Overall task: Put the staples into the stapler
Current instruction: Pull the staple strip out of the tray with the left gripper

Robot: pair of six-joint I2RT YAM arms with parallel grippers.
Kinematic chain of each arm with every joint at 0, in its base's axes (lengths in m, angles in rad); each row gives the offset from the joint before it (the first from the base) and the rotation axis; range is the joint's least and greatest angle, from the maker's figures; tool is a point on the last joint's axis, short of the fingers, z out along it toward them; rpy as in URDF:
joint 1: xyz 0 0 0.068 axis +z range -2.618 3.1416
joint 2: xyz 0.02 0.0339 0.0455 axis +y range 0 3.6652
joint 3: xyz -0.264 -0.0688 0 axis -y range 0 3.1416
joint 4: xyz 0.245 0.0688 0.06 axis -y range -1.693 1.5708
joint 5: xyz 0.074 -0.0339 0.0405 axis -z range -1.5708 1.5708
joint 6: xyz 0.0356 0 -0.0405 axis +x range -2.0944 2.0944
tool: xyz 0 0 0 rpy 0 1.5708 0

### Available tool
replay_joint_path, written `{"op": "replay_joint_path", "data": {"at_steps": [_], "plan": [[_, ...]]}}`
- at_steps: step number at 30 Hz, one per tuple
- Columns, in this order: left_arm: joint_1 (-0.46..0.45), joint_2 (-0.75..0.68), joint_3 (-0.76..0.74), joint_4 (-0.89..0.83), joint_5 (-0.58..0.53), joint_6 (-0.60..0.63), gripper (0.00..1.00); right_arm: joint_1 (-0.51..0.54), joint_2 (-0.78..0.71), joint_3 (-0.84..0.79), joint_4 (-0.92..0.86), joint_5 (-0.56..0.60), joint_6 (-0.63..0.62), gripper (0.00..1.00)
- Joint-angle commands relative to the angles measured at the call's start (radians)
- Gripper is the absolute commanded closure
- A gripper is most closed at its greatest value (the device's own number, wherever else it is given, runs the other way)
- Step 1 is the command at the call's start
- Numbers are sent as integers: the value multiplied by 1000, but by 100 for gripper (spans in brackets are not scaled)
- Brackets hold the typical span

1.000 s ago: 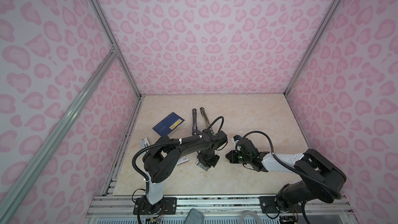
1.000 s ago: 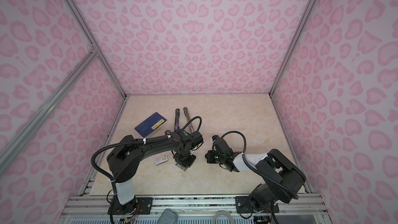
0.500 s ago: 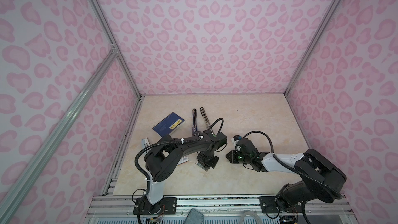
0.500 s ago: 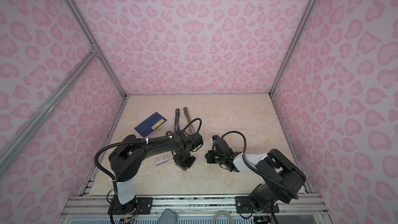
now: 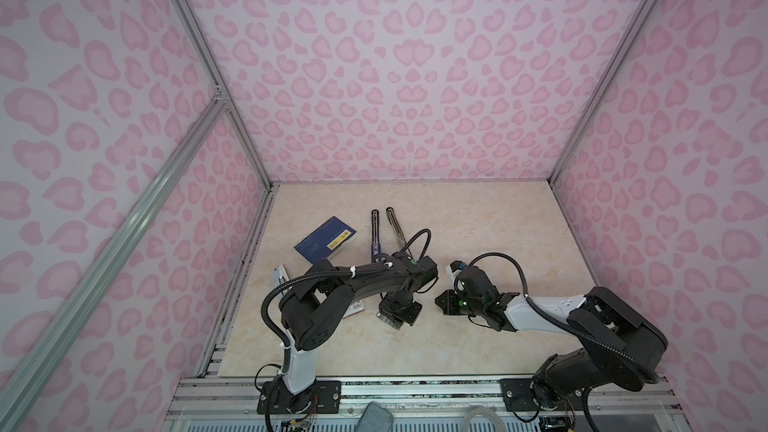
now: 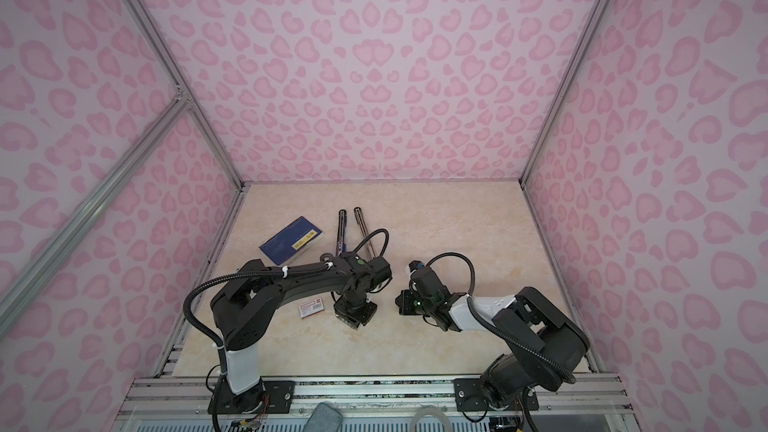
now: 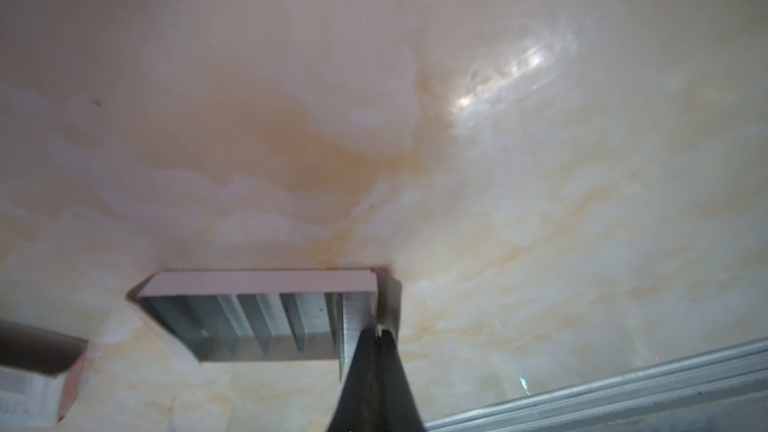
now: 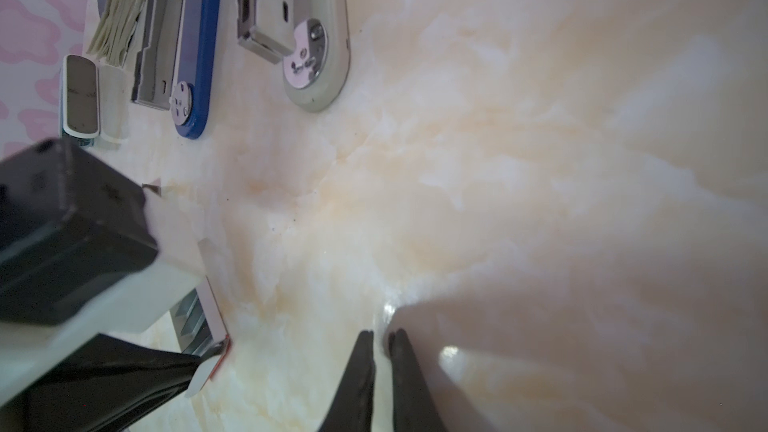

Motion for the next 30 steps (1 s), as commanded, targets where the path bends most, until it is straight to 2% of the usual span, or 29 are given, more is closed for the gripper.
{"op": "replay_joint_path", "data": {"at_steps": [1, 14, 19, 24, 30], "plan": [[0, -32, 13, -47, -8, 5, 97, 2, 12, 1, -103, 15, -1, 86], [0, -47, -5, -115, -15, 46, 97, 3, 13, 14, -104, 8, -4, 86], [10, -132, 9, -90, -51, 24, 97, 1, 1, 22, -116, 8, -13, 86], [98, -274, 39, 42, -25, 17, 97, -7, -42, 95, -171, -18, -64, 86], [233, -453, -20, 314, 118, 6, 97, -97, -131, 172, -150, -142, -104, 78]]}}
